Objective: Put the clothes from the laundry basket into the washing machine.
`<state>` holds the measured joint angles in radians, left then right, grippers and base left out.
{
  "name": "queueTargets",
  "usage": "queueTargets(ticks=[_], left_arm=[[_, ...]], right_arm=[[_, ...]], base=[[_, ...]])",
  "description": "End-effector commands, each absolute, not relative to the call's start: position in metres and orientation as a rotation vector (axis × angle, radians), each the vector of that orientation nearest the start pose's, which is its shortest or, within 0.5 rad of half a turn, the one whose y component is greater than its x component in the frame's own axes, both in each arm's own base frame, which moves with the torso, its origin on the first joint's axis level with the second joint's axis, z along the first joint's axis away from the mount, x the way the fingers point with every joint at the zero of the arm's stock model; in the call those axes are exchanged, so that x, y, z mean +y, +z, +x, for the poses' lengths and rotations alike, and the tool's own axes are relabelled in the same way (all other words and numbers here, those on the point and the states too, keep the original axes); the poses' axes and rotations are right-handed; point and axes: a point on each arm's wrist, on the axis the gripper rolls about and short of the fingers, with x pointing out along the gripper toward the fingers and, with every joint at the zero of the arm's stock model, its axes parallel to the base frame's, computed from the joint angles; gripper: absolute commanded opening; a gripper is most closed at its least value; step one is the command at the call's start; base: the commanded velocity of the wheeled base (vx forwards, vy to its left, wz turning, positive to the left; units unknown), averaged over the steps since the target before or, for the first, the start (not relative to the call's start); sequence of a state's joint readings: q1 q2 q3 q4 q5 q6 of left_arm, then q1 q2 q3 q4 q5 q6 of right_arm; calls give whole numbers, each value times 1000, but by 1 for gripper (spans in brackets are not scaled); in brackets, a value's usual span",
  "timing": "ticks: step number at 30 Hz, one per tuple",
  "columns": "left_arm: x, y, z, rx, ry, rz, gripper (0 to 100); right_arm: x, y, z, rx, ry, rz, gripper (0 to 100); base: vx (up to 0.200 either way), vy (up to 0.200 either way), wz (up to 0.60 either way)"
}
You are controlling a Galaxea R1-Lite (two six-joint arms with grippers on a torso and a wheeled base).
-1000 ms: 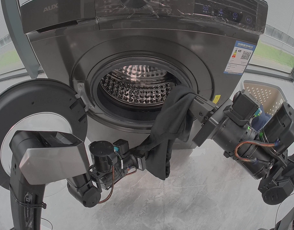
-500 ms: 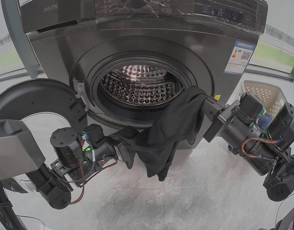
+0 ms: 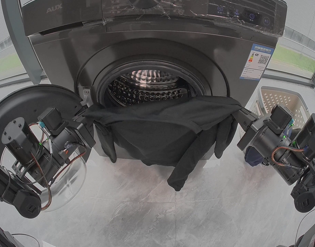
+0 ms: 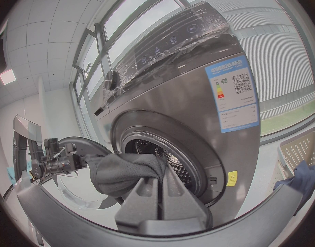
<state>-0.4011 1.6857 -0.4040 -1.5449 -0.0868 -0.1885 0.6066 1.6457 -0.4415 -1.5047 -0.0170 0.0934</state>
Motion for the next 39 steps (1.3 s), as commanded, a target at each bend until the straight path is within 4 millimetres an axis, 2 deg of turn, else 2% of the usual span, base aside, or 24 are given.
queueTargets(ticks=[1,8,25,30,39], left_arm=[[-96,192,232,-275,-499,-231,0],[-93,212,223,-354,-505,-244,0],[-96,217,222,-373,-516,-248,0],[-97,216,222,-368,-522,-249,0],[-120,200,213,-290,-614,-249,0]], right_arm=[[139,185,214,-232,569,170,0],[135,184,219,-234,546,168,0],[132,188,221,-263,530,175,0],[132,188,221,-262,530,175,0],[135,185,219,-246,543,173,0]], base=[[0,0,0],[0,0,0],[0,0,0],[0,0,0],[0,0,0]])
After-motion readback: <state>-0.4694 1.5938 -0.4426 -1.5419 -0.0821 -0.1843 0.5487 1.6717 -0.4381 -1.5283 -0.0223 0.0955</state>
